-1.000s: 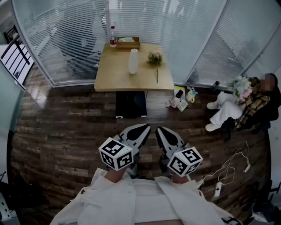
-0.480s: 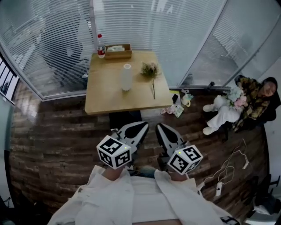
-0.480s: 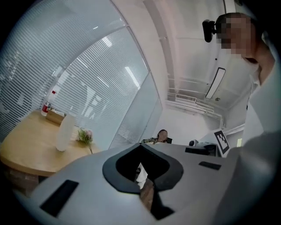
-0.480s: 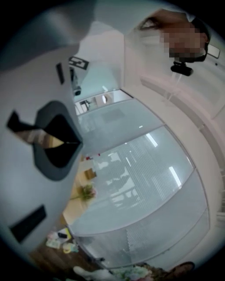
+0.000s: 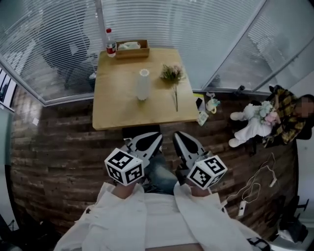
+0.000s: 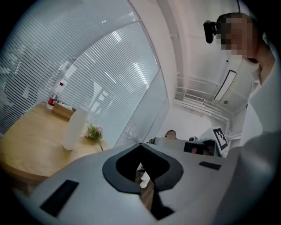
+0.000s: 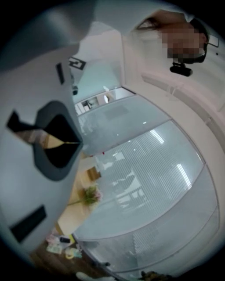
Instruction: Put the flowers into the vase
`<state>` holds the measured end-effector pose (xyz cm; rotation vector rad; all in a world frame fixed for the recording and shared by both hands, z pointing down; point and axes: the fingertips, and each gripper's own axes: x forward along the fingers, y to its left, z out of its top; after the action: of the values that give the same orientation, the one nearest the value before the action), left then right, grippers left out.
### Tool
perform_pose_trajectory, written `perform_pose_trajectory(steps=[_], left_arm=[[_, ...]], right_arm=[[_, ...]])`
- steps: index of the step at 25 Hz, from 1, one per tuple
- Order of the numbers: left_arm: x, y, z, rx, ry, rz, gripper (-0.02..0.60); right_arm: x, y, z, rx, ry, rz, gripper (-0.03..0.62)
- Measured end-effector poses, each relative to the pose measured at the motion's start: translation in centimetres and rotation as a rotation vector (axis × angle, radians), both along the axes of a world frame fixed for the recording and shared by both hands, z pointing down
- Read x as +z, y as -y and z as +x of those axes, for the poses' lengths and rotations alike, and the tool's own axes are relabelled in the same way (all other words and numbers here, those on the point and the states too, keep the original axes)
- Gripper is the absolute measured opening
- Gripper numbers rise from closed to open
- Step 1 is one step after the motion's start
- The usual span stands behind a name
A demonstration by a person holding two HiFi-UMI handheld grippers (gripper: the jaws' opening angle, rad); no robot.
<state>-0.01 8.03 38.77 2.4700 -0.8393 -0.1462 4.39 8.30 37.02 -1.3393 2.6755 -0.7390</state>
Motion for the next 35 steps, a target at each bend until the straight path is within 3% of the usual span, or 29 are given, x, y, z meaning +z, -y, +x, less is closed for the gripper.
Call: perform_pose_trajectory(steps=[9,17,28,35], left_arm=[[-0.1,8.6,0.7,-0.053,0.015,0.005,0.009],[0.2,15.6,3.9,-0.061,0.023,-0.021,0.009],[1.3,23.6,8.1,-0.099,0.034,-0.025,0.009],[2.7,25.3,8.7,-0.126,0.063,-0.074,0.009]], right_arm=[[0.6,9.9,1.0,-0.052,0.026,-0.019,0.014],[0.9,17.7,3.5,-0.105,0.040,-0.052,0.014],[4.5,25.0,7.7,-0.127,-0.037,-0.133,0.014],[5.9,26.6,8.9,-0.129,0.013,-0.174,0.014]])
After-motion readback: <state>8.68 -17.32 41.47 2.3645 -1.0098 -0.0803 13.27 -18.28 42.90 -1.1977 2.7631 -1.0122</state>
